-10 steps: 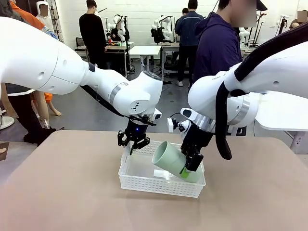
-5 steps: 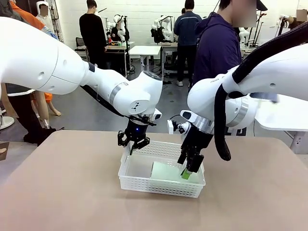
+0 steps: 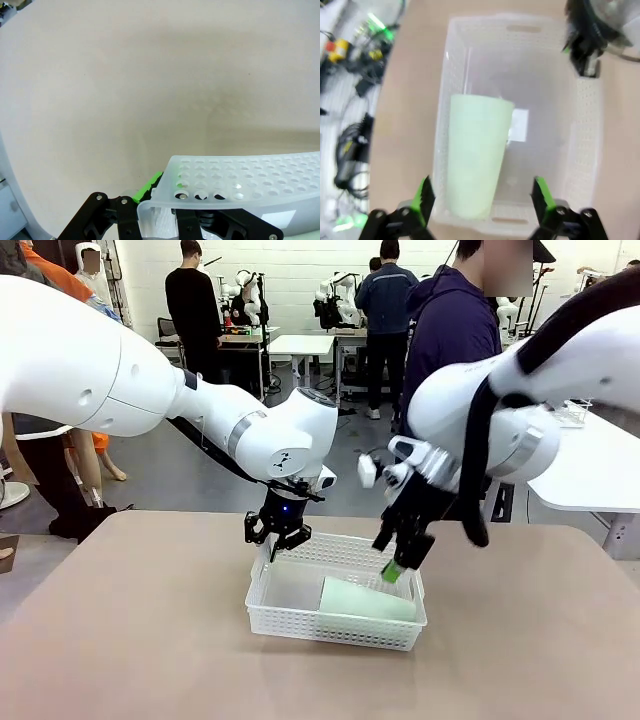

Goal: Clean and organize the cups into the basket.
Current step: Pick up the Organizing basket and move it to the center of the table, then pick up the Reusable plastic cup from the right side of the table and place it inside the Organizing basket.

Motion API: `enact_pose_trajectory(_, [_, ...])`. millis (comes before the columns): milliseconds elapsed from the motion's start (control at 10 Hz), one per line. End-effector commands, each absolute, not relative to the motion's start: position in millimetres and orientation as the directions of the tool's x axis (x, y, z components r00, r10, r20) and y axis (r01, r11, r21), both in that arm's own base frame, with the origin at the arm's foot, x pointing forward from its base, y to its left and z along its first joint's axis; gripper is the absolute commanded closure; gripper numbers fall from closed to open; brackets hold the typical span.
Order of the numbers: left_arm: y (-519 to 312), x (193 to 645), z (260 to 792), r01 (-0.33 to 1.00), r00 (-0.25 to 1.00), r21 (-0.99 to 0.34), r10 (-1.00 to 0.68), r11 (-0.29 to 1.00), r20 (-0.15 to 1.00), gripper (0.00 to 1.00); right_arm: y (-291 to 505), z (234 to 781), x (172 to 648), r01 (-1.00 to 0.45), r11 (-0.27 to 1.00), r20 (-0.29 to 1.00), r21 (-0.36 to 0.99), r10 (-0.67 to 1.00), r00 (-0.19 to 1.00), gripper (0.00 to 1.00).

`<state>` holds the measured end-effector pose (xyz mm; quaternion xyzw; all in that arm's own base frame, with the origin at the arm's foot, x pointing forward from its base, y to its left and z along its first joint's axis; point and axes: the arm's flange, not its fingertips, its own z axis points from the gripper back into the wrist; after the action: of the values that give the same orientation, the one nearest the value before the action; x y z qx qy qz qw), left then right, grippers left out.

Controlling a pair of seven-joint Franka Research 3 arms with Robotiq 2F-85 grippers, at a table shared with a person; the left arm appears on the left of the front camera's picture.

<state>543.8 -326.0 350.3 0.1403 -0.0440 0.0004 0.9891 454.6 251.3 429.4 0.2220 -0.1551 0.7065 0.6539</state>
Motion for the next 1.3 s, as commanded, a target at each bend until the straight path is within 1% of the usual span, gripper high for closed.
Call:
enact_pose_trajectory(0, [-324,544,350,-0.010,0.996,0.288,-0.018,0.958,0.092,1.00,172,458,435,-0.996,-0.080,0.690,0.026,0.722,-0.040,0.00])
enact_pose_trajectory(200, [-324,544,350,-0.010,0.996,0.288,-0.018,0.958,0.092,1.00,85,475,424,-0.999,0.006,0.809,-0.037,0.588,-0.026,0.00])
enact_pose_trajectory(300, [-324,544,350,-0.010,0.996,0.288,-0.018,0.958,0.092,1.00,45,476,420,-0.997,0.041,0.858,-0.065,0.512,-0.035,0.00])
enact_pose_trajectory(400, [-324,544,350,-0.010,0.996,0.288,-0.018,0.958,0.092,1.00,4,472,416,-0.994,0.070,0.897,-0.089,0.440,-0.049,0.00])
enact_pose_trajectory(600, [-324,544,350,-0.010,0.996,0.288,-0.018,0.958,0.092,1.00,-77,445,414,-0.990,0.123,0.951,-0.067,0.307,-0.027,0.00])
enact_pose_trajectory(700, [-324,544,350,-0.010,0.996,0.288,-0.018,0.958,0.092,1.00,-109,431,410,-0.992,0.121,0.964,-0.048,0.264,-0.015,0.00])
enact_pose_trajectory(800, [-324,544,350,-0.010,0.996,0.288,-0.018,0.958,0.092,1.00,-138,419,405,-0.992,0.118,0.967,-0.039,0.255,-0.007,0.00])
enact_pose_trajectory(900, [-324,544,350,-0.010,0.996,0.288,-0.018,0.958,0.092,1.00,-164,411,404,-0.989,0.139,0.973,-0.040,0.233,-0.007,0.00])
enact_pose_trajectory(1100, [-324,544,350,-0.010,0.996,0.288,-0.018,0.958,0.092,1.00,-198,401,403,-0.987,0.153,0.983,-0.042,0.184,-0.013,0.00])
enact_pose_trajectory(1200, [-324,544,350,-0.010,0.996,0.288,-0.018,0.958,0.092,1.00,-203,399,405,-0.987,0.157,0.984,-0.037,0.177,-0.009,0.00])
